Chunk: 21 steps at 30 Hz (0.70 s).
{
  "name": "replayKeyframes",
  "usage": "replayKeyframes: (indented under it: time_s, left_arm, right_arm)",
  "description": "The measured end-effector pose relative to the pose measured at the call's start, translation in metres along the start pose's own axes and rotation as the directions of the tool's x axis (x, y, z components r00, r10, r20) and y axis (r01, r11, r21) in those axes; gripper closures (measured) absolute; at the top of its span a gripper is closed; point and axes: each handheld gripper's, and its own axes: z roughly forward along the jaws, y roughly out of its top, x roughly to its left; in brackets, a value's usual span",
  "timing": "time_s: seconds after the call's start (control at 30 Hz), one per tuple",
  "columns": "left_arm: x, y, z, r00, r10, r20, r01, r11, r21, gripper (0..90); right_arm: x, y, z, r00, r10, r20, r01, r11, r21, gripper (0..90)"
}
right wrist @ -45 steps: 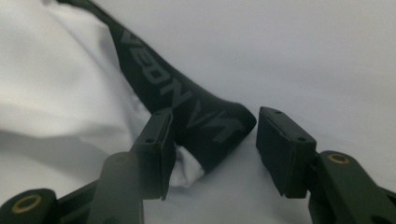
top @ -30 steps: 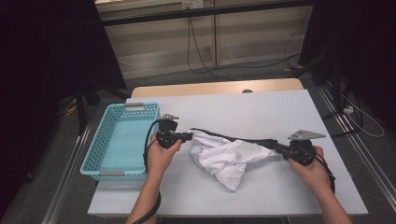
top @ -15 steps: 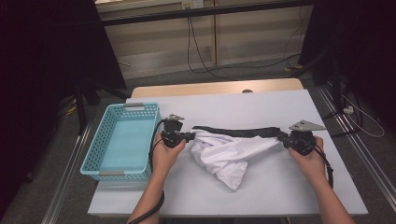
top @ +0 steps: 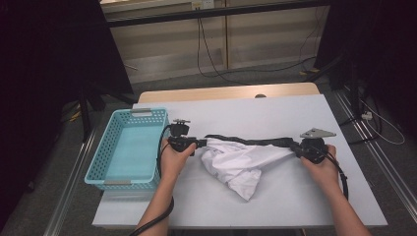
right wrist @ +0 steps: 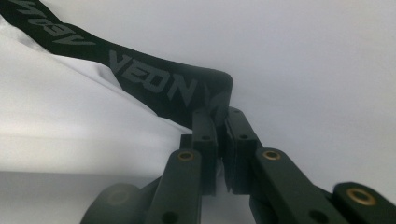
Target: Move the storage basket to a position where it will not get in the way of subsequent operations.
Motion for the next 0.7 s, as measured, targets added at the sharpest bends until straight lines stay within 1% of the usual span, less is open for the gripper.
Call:
replayKeyframes:
  time_s: [0.03, 0.07, 0.1, 0.13, 0.17, 0.2, 0.23, 0.3, 0.33, 0.37, 0.4, 0.43, 0.47, 0.5, 0.57, 0.6, 0.7]
  left_arm:
    - [0.000, 0.001, 0.002, 1.0000, -0.009, 0.001, 0.009, 1.0000, -0.003, 41.3]
    - [0.000, 0.001, 0.005, 1.0000, -0.009, -0.003, 0.009, 1.0000, 0.004, 40.3]
    - [0.000, 0.001, 0.010, 0.9999, -0.010, -0.004, 0.010, 0.9999, 0.014, 40.9]
    - [0.001, 0.000, 0.014, 0.9998, -0.018, 0.004, 0.018, 0.9996, 0.021, 43.7]
    - [0.002, -0.001, 0.020, 0.9992, -0.027, 0.029, 0.025, 0.9988, 0.041, 46.0]
    - [0.002, -0.003, 0.025, 0.9984, -0.035, 0.043, 0.033, 0.9980, 0.053, 51.1]
    - [0.001, -0.004, 0.028, 0.9976, -0.034, 0.061, 0.030, 0.9981, 0.053, 56.3]
    - [0.000, -0.005, 0.032, 0.9984, -0.011, 0.056, 0.008, 0.9984, 0.057, 61.7]
    - [-0.001, -0.004, 0.032, 0.9981, -0.019, 0.059, 0.015, 0.9977, 0.067, 68.4]
    - [-0.002, -0.004, 0.032, 0.9977, -0.014, 0.066, 0.010, 0.9976, 0.069, 74.5]
    - [-0.002, -0.004, 0.032, 0.9979, -0.007, 0.064, 0.003, 0.9975, 0.070, 79.0]
    - [-0.003, -0.004, 0.031, 0.9983, 0.000, 0.059, -0.004, 0.9975, 0.070, 82.4]
    - [-0.003, -0.004, 0.030, 0.9982, 0.004, 0.061, -0.008, 0.9978, 0.066, 86.1]
    - [-0.003, -0.003, 0.028, 0.9982, 0.009, 0.059, -0.013, 0.9978, 0.065, 87.3]
    - [-0.003, 0.000, 0.021, 0.9986, 0.014, 0.052, -0.016, 0.9990, 0.043, 88.1]
    - [-0.002, 0.002, 0.018, 0.9984, 0.015, 0.054, -0.017, 0.9991, 0.038, 88.3]
    - [-0.005, 0.009, 0.004, 0.9976, 0.036, 0.058, -0.036, 0.9993, 0.007, 88.5]
  right_arm:
    - [0.000, 0.000, 0.000, 1.0000, 0.003, -0.001, -0.003, 1.000, 0.001, 85.3]
    - [0.000, 0.000, 0.000, 1.0000, 0.002, -0.001, -0.002, 1.000, 0.000, 85.4]
    - [0.000, 0.000, 0.000, 1.0000, 0.003, -0.001, -0.003, 1.000, 0.001, 85.4]
    - [0.000, 0.000, 0.000, 1.0000, 0.002, 0.000, -0.002, 1.000, 0.000, 85.3]
    - [0.000, 0.000, 0.000, 1.0000, 0.002, -0.001, -0.002, 1.000, 0.001, 85.3]
    - [0.000, 0.000, 0.000, 1.0000, 0.003, -0.001, -0.003, 1.000, 0.002, 85.4]
    - [0.000, 0.000, 0.000, 1.0000, 0.003, -0.001, -0.003, 1.000, 0.001, 85.3]
    - [0.000, 0.000, 0.000, 1.0000, 0.007, -0.003, -0.007, 1.000, 0.002, 85.4]
    - [0.000, 0.000, 0.000, 1.0000, 0.008, -0.003, -0.008, 1.000, 0.001, 85.4]
    - [0.000, 0.000, 0.000, 1.0000, 0.009, -0.003, -0.009, 1.000, 0.001, 85.4]
    - [0.000, 0.000, 0.000, 1.0000, 0.007, -0.002, -0.007, 1.000, 0.000, 85.5]
    - [0.000, 0.000, 0.000, 1.0000, 0.005, -0.002, -0.005, 1.000, 0.000, 85.6]
    - [0.000, 0.000, -0.001, 0.9999, 0.016, -0.002, -0.016, 1.000, -0.003, 86.0]
    - [0.000, 0.000, -0.002, 0.9998, 0.020, 0.000, -0.020, 1.000, -0.012, 86.3]
    - [0.000, 0.003, -0.005, 0.9998, 0.019, 0.003, -0.018, 0.999, -0.039, 86.6]
    - [0.000, 0.004, -0.008, 0.9998, 0.017, 0.003, -0.017, 0.999, -0.052, 86.7]
    - [-0.001, 0.011, -0.015, 0.9998, 0.018, 0.001, -0.018, 0.996, -0.090, 86.7]
